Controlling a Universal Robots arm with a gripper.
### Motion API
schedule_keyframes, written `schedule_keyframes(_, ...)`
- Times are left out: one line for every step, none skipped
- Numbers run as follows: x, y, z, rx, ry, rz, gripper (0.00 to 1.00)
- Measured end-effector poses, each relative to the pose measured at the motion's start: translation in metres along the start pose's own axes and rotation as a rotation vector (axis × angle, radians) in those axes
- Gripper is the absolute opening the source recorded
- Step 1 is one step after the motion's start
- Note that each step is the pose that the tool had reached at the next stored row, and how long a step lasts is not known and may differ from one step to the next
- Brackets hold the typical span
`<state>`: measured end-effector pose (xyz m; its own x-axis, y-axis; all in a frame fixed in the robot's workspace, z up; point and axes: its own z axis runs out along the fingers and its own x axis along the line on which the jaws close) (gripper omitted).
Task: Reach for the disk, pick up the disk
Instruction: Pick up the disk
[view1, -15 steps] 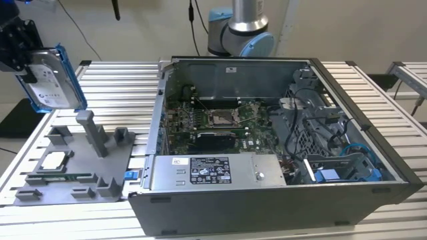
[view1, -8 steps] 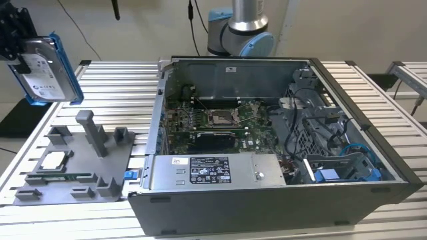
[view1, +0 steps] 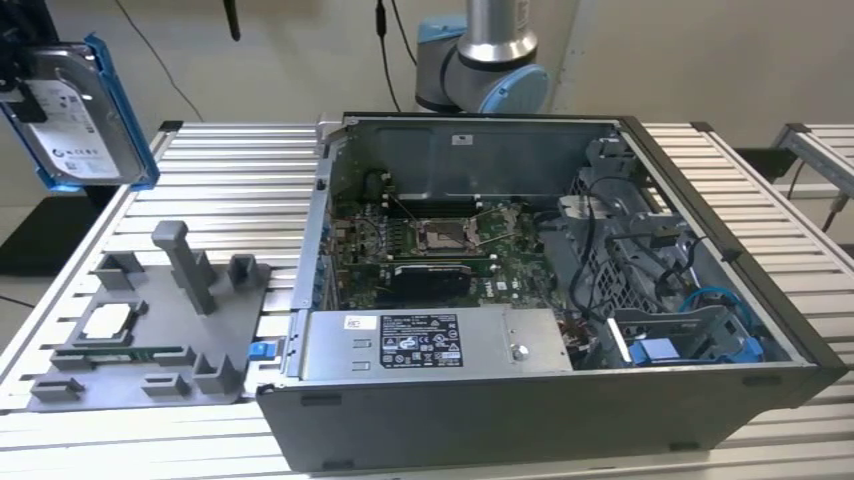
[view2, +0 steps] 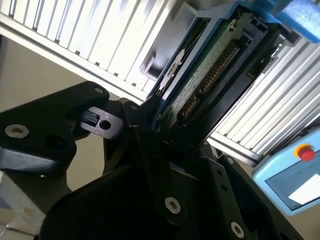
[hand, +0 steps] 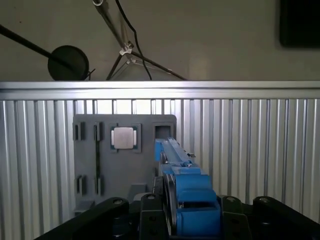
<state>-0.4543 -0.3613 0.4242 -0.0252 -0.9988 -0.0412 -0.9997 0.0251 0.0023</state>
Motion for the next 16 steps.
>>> schedule_keyframes(-0.0001,0.0000,-0.0032,0.0000,-0.0001,0.000,0.00)
schedule_keyframes(-0.0003,0.0000,-0.0066,-0.0001,0.0000,0.000,0.00)
schedule_keyframes(-0.0004,0.0000,-0.0103,0.0000,0.0000,0.000,0.00)
schedule_keyframes(-0.0006,0.0000,-0.0144,0.0001,-0.0001,0.000,0.00)
schedule_keyframes(-0.0007,0.0001,-0.0178,0.0000,0.0000,0.000,0.00)
schedule_keyframes(-0.0009,0.0001,-0.0207,0.0000,-0.0001,0.000,0.00)
schedule_keyframes(-0.0009,0.0001,-0.0235,0.0002,-0.0002,0.000,0.00)
schedule_keyframes(-0.0011,0.0002,-0.0260,0.0005,-0.0005,0.000,0.00)
schedule_keyframes(-0.0011,0.0002,-0.0282,0.0006,-0.0013,0.000,0.00)
schedule_keyframes(-0.0012,0.0002,-0.0302,0.0009,-0.0028,0.000,0.00)
schedule_keyframes(-0.0013,0.0001,-0.0321,0.0011,-0.0046,0.000,0.00)
schedule_keyframes(-0.0014,0.0001,-0.0341,0.0013,-0.0065,-0.001,0.00)
schedule_keyframes(-0.0015,0.0001,-0.0364,0.0014,-0.0085,-0.001,0.00)
schedule_keyframes(-0.0016,0.0002,-0.0391,0.0013,-0.0100,-0.001,0.00)
schedule_keyframes(-0.0018,0.0002,-0.0424,0.0015,-0.0112,-0.001,0.00)
schedule_keyframes(-0.0019,0.0002,-0.0460,0.0017,-0.0117,-0.001,0.00)
